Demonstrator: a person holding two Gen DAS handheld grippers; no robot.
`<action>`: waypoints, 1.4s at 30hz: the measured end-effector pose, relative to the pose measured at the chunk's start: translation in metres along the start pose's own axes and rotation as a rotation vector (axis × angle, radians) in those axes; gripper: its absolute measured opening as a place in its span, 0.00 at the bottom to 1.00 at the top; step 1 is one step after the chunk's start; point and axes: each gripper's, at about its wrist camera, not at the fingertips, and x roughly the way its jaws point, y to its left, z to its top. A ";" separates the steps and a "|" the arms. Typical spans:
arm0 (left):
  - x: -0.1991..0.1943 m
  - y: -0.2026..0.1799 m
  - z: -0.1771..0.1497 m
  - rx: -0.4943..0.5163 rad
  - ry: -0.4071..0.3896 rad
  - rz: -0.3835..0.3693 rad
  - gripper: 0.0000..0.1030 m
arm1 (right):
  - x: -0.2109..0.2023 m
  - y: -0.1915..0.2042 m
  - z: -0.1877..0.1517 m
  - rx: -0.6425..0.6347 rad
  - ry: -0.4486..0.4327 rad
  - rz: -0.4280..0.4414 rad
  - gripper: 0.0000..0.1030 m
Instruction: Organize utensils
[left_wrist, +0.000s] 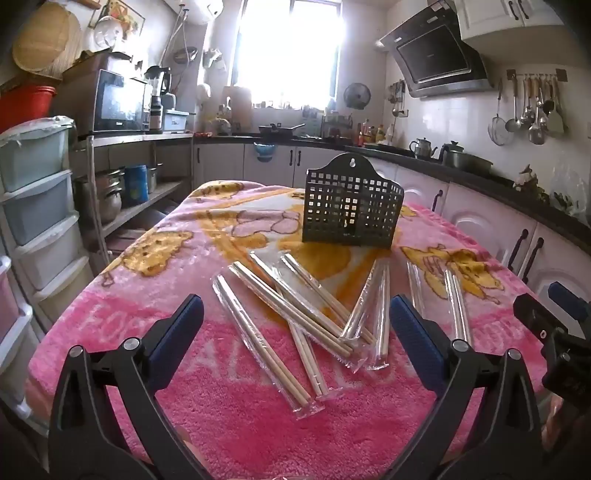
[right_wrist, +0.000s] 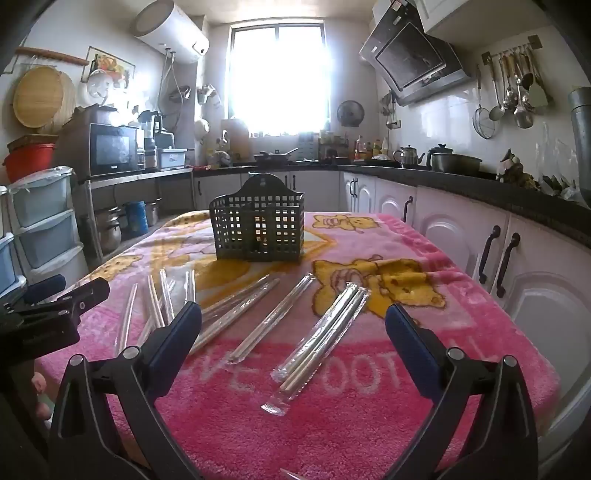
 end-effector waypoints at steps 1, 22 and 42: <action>0.000 0.000 0.000 0.005 0.002 0.003 0.89 | 0.000 0.000 0.000 0.002 0.001 0.001 0.94; -0.005 0.000 0.005 0.002 -0.027 0.001 0.89 | -0.002 0.003 0.000 -0.001 -0.011 0.006 0.94; -0.007 -0.002 0.006 0.004 -0.035 0.000 0.89 | 0.000 0.005 0.002 -0.002 -0.019 0.010 0.94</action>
